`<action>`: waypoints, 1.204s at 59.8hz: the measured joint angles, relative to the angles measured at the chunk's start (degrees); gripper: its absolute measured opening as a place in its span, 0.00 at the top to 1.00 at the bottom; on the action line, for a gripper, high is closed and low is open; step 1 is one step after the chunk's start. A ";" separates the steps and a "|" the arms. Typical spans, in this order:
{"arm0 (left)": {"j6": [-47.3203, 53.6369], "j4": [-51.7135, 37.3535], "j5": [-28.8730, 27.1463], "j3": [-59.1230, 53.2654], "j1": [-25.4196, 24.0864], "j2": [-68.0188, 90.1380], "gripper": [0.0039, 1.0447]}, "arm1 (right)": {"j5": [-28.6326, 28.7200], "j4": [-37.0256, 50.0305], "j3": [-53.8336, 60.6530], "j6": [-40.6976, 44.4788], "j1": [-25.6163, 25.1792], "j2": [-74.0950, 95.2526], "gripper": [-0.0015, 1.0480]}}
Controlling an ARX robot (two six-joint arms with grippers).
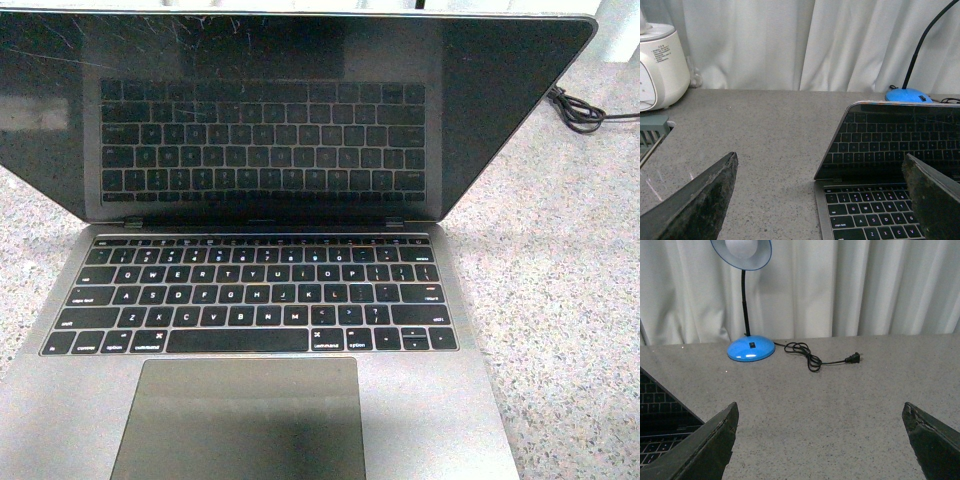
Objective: Close laptop
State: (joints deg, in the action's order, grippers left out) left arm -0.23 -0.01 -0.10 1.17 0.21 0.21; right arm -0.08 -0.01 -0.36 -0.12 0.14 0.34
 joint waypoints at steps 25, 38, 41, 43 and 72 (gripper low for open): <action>0.00 0.00 0.00 0.00 0.00 0.00 0.06 | 0.00 0.00 0.00 0.00 0.00 0.00 0.09; 0.00 0.00 0.00 0.00 0.00 0.00 0.06 | 0.00 0.00 0.00 0.00 0.00 0.00 0.09; 0.02 0.00 0.00 0.00 0.00 0.00 0.06 | 0.00 0.00 0.00 0.00 0.00 0.00 0.09; 0.02 0.00 0.00 0.00 0.00 0.00 0.12 | 0.00 0.00 0.00 -0.04 0.00 0.00 0.11; -2.56 3.43 3.10 1.05 -0.85 1.20 0.96 | -0.07 0.02 0.00 0.09 0.00 0.00 0.99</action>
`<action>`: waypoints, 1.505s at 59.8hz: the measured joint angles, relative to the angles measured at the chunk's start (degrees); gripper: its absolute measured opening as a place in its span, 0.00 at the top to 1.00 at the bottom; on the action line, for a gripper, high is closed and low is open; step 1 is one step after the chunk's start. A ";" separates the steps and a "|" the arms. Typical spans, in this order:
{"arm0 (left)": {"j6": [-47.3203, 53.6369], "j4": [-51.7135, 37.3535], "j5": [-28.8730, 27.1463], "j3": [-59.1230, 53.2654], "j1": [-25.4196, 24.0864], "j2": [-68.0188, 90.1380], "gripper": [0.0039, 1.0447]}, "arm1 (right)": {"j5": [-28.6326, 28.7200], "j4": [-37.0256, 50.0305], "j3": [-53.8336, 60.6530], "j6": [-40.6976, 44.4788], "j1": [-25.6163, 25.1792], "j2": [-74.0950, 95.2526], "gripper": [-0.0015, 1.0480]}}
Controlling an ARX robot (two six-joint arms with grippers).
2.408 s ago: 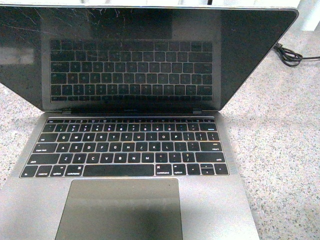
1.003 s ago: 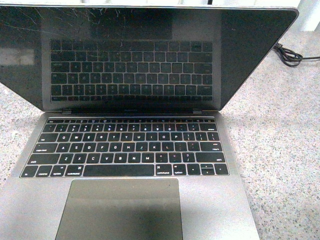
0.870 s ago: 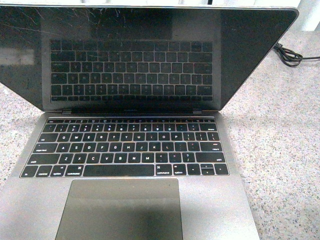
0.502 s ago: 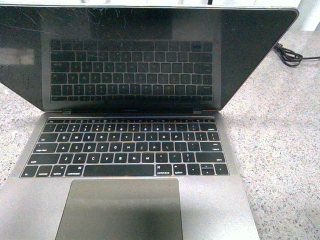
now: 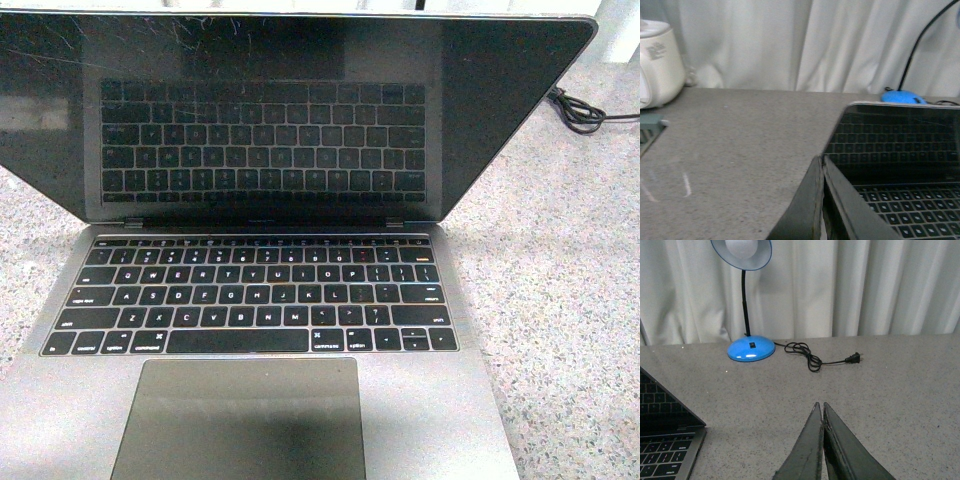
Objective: Close laptop
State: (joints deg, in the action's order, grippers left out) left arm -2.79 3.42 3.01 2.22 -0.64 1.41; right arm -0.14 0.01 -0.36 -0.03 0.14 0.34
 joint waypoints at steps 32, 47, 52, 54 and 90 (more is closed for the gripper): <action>-10.75 -3.98 13.40 9.16 -7.54 18.93 0.96 | -5.68 23.74 -0.02 8.83 -4.37 12.15 0.99; -8.87 -12.31 13.70 19.02 -3.72 34.21 0.96 | 11.26 41.46 -5.25 15.28 -10.56 39.39 0.99; -8.11 -13.46 13.70 22.32 -2.64 37.75 0.96 | 14.29 42.62 -9.40 18.01 -10.95 46.38 0.99; -7.85 -13.77 13.70 23.37 -2.32 38.80 0.96 | 15.23 42.38 -10.91 18.86 -10.95 48.33 0.99; -0.17 -17.57 12.31 38.91 6.29 56.19 0.96 | 28.28 24.39 -42.34 25.59 0.37 72.08 0.99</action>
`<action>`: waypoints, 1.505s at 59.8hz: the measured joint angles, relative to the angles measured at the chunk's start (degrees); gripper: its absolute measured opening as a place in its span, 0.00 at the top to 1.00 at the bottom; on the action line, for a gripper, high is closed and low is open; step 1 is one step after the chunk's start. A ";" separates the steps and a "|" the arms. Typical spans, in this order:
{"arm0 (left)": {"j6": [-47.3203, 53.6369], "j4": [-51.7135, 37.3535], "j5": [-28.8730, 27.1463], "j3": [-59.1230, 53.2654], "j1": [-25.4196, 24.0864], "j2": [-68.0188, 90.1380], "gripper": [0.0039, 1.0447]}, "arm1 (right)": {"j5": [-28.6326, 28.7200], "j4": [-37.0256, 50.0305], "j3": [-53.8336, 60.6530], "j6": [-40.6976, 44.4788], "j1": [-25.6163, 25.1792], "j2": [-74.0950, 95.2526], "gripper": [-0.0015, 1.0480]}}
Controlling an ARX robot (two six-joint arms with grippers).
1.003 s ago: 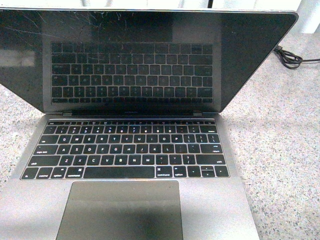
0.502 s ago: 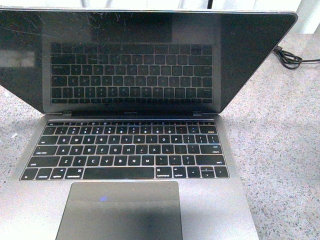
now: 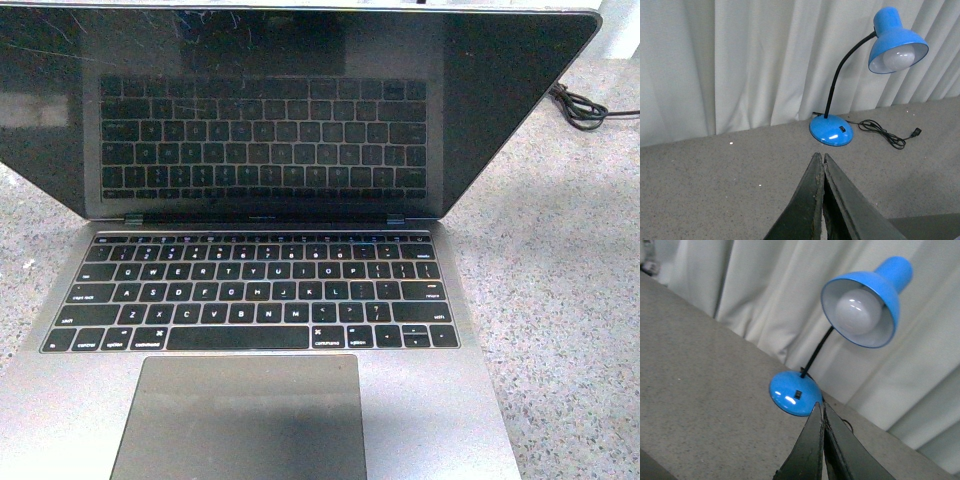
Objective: Close laptop
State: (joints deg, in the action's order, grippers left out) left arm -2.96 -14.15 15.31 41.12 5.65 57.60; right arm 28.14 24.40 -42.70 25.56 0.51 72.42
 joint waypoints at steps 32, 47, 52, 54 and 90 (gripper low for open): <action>5.40 -2.97 5.29 7.91 12.00 14.16 0.96 | 7.91 -12.90 -11.26 -4.42 9.29 9.35 0.99; 7.06 -6.43 5.05 3.80 13.16 16.59 0.96 | 8.94 -9.44 -11.91 -9.01 11.96 13.29 0.99; 7.56 -7.06 5.38 2.05 12.79 16.74 0.96 | 9.05 -7.61 -11.87 -10.45 12.83 14.62 0.99; 7.72 -7.34 5.46 1.44 12.55 16.74 0.96 | 9.05 -6.82 -11.74 -11.06 13.20 15.10 0.99; 8.79 -9.44 5.81 -6.01 9.40 12.79 0.96 | 5.81 7.61 0.39 -22.88 22.27 16.74 0.99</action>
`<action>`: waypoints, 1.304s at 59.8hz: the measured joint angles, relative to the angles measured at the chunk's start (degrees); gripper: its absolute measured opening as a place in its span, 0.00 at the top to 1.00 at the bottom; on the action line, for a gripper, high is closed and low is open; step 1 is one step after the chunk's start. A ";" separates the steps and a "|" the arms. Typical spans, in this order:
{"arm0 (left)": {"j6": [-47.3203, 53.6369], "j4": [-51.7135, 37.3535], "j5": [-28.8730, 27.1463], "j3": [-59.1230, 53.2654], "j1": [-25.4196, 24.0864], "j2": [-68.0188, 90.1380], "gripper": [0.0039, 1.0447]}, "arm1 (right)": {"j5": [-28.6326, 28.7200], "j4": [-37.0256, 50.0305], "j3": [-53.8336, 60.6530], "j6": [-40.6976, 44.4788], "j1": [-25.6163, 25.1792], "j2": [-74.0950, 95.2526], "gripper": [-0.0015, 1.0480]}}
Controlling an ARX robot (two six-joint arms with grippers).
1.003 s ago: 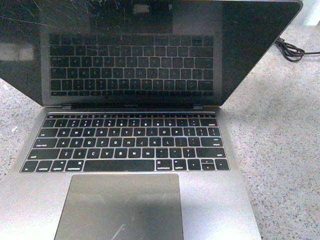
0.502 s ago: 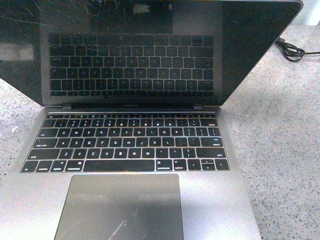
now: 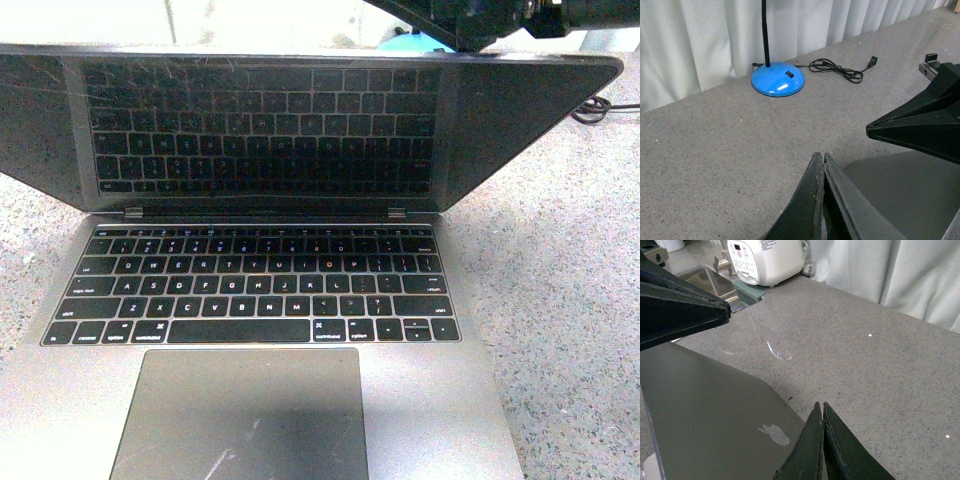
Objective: Close laptop
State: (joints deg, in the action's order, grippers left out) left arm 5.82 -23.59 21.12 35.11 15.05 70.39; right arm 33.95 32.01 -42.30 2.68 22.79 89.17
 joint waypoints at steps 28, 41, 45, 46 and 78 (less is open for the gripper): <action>3.61 4.85 -1.70 -11.39 6.84 -8.50 0.96 | -5.16 13.94 16.41 -11.69 2.25 -6.69 0.99; 3.56 5.27 -3.13 -15.65 10.64 -10.62 0.96 | -7.67 20.37 21.49 -15.69 3.32 -6.40 0.99; 3.58 5.92 -3.30 -16.57 11.39 -11.32 0.96 | -8.83 23.04 22.95 -17.09 4.22 -5.62 0.99; 3.58 6.14 -3.32 -16.74 11.52 -11.45 0.96 | -9.05 23.50 23.19 -17.46 4.39 -5.44 0.99; 7.52 11.72 -3.72 -21.46 11.69 -12.94 0.96 | -12.28 27.63 27.61 -19.91 5.81 -1.79 0.99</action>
State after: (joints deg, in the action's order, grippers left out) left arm 13.34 -11.88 17.41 13.65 26.74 57.45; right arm 21.67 59.64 -14.70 -17.23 28.60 87.37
